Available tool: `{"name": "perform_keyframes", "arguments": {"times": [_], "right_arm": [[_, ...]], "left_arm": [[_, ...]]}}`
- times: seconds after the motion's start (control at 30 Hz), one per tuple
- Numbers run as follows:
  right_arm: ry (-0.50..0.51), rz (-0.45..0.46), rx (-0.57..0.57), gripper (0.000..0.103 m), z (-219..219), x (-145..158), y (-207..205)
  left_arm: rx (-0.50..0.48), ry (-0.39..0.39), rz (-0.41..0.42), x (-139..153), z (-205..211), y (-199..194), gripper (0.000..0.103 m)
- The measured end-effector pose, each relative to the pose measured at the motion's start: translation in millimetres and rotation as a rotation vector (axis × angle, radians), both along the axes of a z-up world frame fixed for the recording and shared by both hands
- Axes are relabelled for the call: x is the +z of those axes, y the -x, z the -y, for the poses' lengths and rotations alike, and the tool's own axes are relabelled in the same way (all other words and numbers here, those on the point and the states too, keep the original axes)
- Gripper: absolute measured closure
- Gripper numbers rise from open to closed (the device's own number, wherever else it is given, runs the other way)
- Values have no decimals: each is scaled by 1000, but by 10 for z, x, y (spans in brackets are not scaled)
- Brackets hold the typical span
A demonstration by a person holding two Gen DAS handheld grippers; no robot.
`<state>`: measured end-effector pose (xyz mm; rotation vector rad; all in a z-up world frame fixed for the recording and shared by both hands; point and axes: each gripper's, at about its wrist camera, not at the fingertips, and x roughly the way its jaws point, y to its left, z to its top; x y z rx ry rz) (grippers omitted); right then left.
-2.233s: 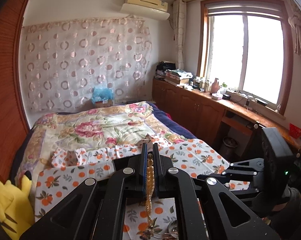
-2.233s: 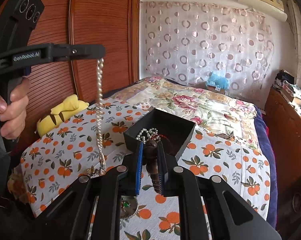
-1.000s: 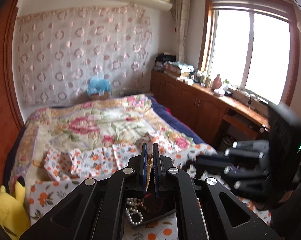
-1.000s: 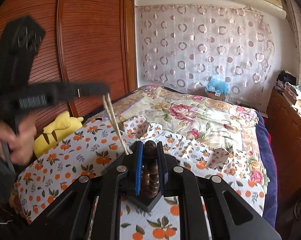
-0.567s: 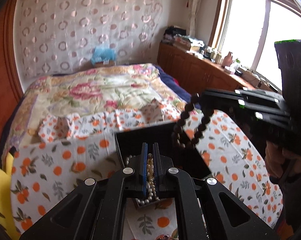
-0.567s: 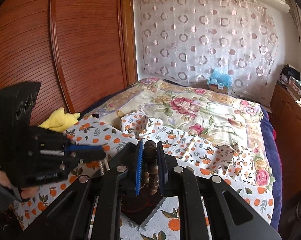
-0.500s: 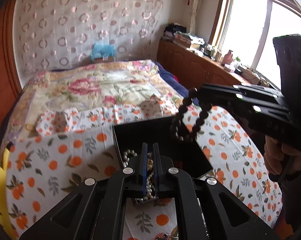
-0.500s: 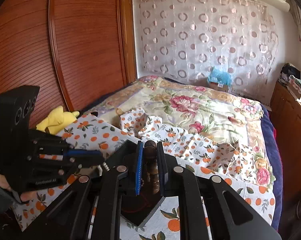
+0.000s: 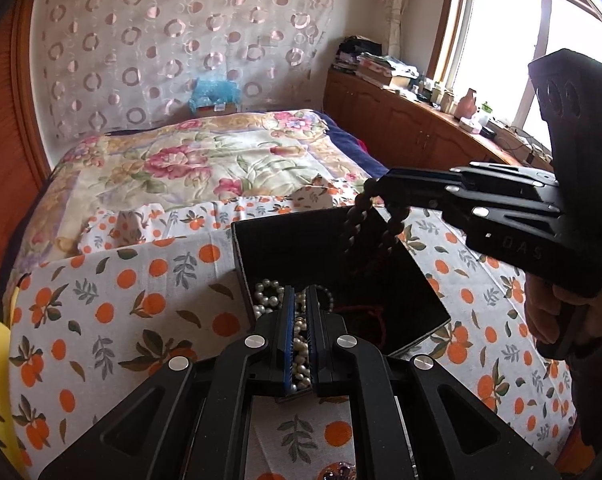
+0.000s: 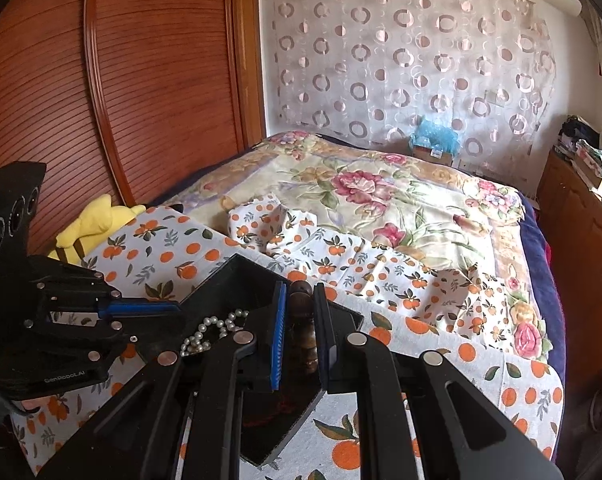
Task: Organize jewelry
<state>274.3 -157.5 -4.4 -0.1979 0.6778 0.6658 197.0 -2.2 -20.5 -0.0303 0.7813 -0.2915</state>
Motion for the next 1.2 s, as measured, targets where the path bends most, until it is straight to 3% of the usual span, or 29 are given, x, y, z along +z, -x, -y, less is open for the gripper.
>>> {"name": "perform_keyframes", "arguments": {"times": [0.13,0.2,0.7,0.97,1.2], "right_arm": [[0,9,-10,88,12,27,1],[7,7,-9,88,11,18,-1],[-7,-36,34,85,-126,-92,214],[-20,-6,17,82,21,-53,618],[-13,-22,-10,82,216,-295,1099]], "left_arm": [[15,-4,-1,-7,-37,31,95],[25,-15,4,-5,-52,59,80],[125,-40,-3,-126,-438,586,70],[119,-40,21,-200,-409,947,66],[83,-34,41,-264,-290,1271,62]]}}
